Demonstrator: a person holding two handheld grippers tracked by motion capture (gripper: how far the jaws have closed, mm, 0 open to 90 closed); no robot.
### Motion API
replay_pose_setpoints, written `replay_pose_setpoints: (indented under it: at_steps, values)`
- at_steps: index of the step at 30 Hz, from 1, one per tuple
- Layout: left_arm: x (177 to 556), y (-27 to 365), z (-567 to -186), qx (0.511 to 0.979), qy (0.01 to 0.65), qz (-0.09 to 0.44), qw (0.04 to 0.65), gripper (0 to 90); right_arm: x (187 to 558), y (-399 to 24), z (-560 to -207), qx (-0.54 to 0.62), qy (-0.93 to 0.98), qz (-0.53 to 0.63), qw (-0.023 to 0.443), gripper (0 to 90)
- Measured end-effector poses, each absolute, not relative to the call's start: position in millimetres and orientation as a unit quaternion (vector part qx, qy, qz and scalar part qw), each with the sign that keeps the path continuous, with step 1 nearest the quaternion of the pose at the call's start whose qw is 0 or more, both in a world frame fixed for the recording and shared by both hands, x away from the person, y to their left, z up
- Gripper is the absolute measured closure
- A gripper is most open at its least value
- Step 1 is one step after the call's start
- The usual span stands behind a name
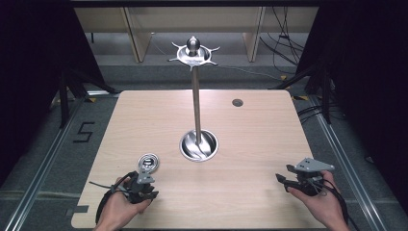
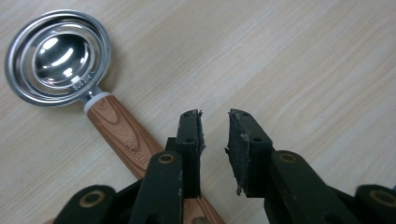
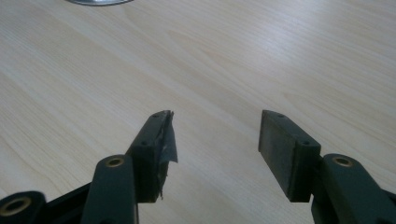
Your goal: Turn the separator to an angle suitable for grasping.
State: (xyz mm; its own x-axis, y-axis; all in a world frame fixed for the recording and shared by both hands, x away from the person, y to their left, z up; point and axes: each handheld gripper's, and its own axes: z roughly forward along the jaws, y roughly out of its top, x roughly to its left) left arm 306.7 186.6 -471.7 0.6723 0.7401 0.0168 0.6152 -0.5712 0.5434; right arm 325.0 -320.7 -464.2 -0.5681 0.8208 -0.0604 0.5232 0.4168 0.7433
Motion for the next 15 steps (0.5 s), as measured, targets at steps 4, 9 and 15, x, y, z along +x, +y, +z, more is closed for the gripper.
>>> replay_pose_setpoints:
  at_steps: [4,9,15]
  values:
    - [307.8,202.5,-456.9,0.868,0.407,0.134,0.251,89.0,322.4,-321.1,-462.4,0.426,0.81,0.348,0.205,45.3]
    - [308.4,232.6,-445.5,0.867,0.429,0.155,0.199,89.4,322.6,-322.5,-461.8,0.426,0.808,0.349,0.209,45.4]
    - [309.9,243.1,-454.7,0.886,0.417,0.129,0.156,89.5,322.6,-321.4,-462.1,0.425,0.81,0.347,0.207,45.3]
